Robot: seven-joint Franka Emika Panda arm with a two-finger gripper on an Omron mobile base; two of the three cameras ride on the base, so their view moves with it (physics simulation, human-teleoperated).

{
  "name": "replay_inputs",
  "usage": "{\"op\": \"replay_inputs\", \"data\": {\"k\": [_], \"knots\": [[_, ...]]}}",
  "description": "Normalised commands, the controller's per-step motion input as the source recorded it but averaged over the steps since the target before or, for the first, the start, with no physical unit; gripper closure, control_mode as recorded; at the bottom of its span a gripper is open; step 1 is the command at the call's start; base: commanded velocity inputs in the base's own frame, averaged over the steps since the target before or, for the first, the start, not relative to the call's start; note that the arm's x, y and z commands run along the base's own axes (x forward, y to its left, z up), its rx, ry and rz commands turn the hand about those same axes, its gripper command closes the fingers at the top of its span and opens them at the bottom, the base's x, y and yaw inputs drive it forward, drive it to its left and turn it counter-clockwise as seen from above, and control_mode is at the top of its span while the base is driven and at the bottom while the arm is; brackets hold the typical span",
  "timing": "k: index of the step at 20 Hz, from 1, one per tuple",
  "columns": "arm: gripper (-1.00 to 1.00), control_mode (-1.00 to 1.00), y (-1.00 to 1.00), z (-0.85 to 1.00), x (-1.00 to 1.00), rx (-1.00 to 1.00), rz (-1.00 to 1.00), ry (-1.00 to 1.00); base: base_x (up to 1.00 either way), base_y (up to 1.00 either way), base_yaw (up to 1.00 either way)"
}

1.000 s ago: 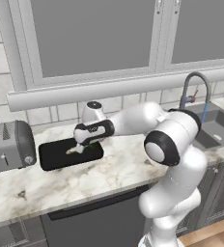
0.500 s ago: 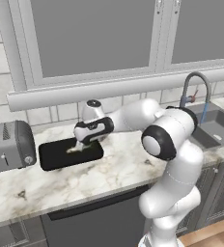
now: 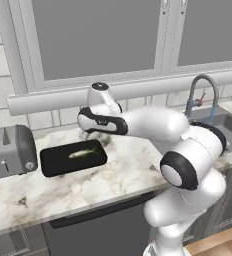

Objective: Take the fish out of the fridge, briefly rinse it in the sink, and place it on the tray next to the sink.

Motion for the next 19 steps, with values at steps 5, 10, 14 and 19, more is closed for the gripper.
{"op": "replay_inputs", "data": {"k": [5, 10, 14, 19], "knots": [[-1.00, -1.00, -0.94, 1.00, -1.00, 0.11, -0.13, 0.00, 0.00, 0.00, 0.00], [-1.00, -1.00, -1.00, 0.32, -1.00, 0.06, -0.06, -0.16, 0.00, 0.00, 0.00], [-1.00, -1.00, -1.00, 0.00, -1.00, 0.09, 0.00, -0.39, 0.00, 0.00, 0.00], [-1.00, -1.00, -1.00, -0.17, -1.00, 0.06, -0.04, -0.48, 0.00, 0.00, 0.00]]}}
